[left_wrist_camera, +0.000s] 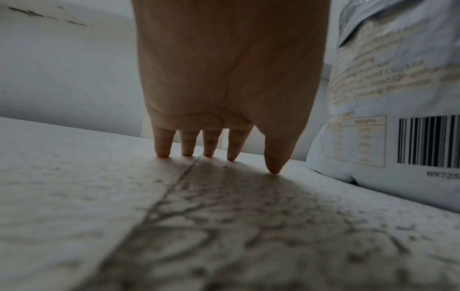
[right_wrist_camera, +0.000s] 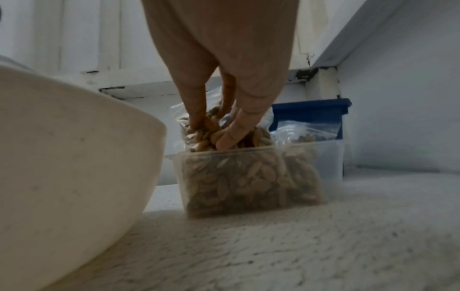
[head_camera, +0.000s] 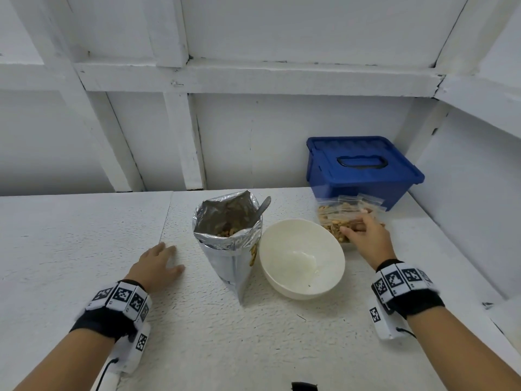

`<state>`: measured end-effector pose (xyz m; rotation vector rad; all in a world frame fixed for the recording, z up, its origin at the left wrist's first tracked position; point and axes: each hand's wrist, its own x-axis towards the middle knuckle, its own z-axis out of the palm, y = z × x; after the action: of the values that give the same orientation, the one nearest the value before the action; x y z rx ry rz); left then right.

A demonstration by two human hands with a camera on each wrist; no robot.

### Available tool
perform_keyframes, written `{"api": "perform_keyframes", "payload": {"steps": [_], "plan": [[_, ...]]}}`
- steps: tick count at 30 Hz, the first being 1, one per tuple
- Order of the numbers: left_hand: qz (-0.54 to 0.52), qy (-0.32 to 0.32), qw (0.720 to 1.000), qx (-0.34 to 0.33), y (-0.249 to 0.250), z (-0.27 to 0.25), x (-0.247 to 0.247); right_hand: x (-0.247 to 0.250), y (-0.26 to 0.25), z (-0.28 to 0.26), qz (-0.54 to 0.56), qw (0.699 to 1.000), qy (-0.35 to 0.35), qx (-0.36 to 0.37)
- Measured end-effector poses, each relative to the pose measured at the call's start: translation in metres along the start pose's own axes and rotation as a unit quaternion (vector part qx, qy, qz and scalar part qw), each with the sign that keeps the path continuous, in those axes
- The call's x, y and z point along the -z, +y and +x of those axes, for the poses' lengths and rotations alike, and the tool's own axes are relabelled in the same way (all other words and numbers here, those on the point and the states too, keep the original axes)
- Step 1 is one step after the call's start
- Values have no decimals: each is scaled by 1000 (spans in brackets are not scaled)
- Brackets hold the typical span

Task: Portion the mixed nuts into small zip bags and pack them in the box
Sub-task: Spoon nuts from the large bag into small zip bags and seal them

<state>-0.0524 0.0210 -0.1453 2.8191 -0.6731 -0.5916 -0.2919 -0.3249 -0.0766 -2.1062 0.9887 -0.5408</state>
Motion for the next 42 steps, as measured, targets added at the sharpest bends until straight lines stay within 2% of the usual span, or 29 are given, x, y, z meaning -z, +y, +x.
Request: {"api": "perform_keyframes", "payload": {"steps": [6, 9, 12, 14, 16, 19, 22, 25, 27, 29, 32, 33, 37, 42], "plan": [[1, 8, 1000, 10, 5, -3, 0, -1, 2, 5, -30, 999, -11, -20], [0, 11, 1000, 11, 6, -4, 0, 2, 2, 6, -12, 999, -24, -35], [-4, 12, 1000, 10, 7, -4, 0, 6, -3, 0, 4, 999, 20, -30], [-9, 13, 1000, 12, 7, -4, 0, 9, -9, -8, 17, 998, 67, -2], [-8, 13, 1000, 12, 7, -4, -1, 10, -19, -20, 30, 996, 75, 33], [-3, 13, 1000, 13, 8, -4, 0, 2, -36, -39, -5, 995, -6, 101], [-2, 11, 1000, 13, 9, -5, 0, -17, -44, -49, -101, 975, -150, 128], [-2, 10, 1000, 11, 10, -6, 0, -37, -41, -50, -245, 921, -289, 93], [0, 9, 1000, 11, 10, -6, 1, -48, -39, -48, -329, 878, -333, 96], [3, 10, 1000, 12, 10, -7, 1, -58, -37, -45, -369, 853, -354, 99], [11, 11, 1000, 11, 10, -6, 0, -67, -37, -43, -406, 832, -362, 108], [12, 11, 1000, 11, 11, -6, 0, -68, -37, -43, -410, 833, -355, 107], [13, 15, 1000, 11, 10, -6, -1, -69, -35, -43, -369, 873, -309, 82], [13, 14, 1000, 7, 10, -7, 0, -66, -37, -45, -351, 866, -352, 56]]}}
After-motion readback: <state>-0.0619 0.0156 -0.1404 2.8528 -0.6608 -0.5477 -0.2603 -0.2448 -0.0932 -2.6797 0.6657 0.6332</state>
